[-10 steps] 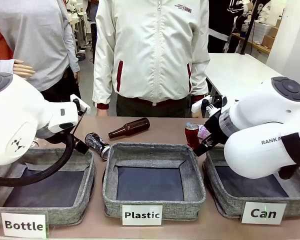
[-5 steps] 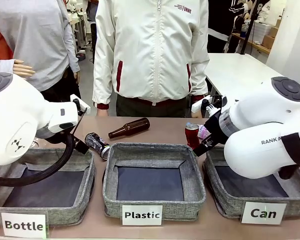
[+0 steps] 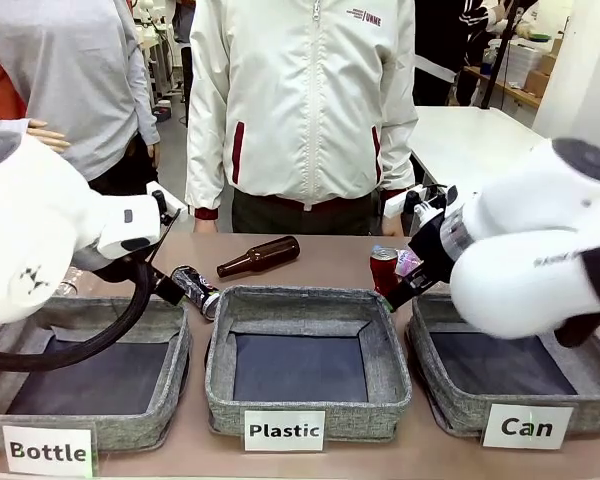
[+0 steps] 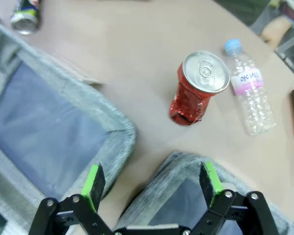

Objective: Sort the can waste into the basket.
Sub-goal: Pick up the can waste from the table and place it in the right Fabric basket.

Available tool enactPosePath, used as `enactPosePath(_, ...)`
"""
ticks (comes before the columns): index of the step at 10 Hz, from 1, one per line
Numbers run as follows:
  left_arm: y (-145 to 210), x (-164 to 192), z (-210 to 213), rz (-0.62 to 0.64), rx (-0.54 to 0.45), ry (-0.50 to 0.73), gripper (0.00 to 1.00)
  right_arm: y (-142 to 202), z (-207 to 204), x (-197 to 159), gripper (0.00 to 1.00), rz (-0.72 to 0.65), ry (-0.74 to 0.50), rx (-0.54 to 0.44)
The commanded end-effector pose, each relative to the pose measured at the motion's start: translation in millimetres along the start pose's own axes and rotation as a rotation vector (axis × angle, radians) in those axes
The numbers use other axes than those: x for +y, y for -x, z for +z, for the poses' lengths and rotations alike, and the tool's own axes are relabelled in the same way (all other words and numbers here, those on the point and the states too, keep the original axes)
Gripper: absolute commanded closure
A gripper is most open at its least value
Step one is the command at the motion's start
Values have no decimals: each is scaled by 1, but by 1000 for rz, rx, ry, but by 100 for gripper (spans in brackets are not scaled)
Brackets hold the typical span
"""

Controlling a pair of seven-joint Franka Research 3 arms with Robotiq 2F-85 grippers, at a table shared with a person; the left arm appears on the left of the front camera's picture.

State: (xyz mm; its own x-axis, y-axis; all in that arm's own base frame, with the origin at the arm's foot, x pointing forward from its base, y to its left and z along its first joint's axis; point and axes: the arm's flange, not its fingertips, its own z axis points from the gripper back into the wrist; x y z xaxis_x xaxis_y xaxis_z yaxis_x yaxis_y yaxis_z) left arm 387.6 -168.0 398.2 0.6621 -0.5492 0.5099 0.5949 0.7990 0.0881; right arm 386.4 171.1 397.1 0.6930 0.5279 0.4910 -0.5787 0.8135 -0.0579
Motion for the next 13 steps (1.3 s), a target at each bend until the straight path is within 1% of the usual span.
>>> enactPosePath(1,9,-3,90,55,-65,137,0,-9,86,-21,0,-189,-124,34)
enactPosePath(2,16,-5,128,210,-38,183,0,-5,124,-28,0,-327,-194,11)
enactPosePath(3,28,4,156,265,-70,300,0,10,158,-46,0,-368,-361,-22)
enactPosePath(4,54,27,185,279,-139,487,0,32,183,-69,0,-400,-490,-86)
enactPosePath(5,86,65,207,349,-213,594,0,67,203,-103,0,-495,-621,-189)
enactPosePath(6,115,108,211,481,-299,659,0,106,215,-135,0,-616,-693,-299)
enactPosePath(7,148,149,209,628,-377,711,0,146,221,-164,0,-733,-734,-422)
enactPosePath(8,180,176,203,744,-451,774,0,183,222,-183,0,-815,-779,-513)
enactPosePath(9,212,196,199,860,-523,808,0,216,219,-196,0,-904,-804,-592)
enactPosePath(10,231,196,186,947,-569,829,0,247,214,-208,0,-996,-816,-652)
enactPosePath(11,250,206,176,1028,-601,833,0,270,209,-218,0,-1053,-828,-703)
enactPosePath(12,250,188,163,1088,-625,833,0,286,205,-224,0,-1104,-833,-731)
enactPosePath(13,243,177,158,1115,-627,828,0,294,200,-226,0,-1140,-831,-743)
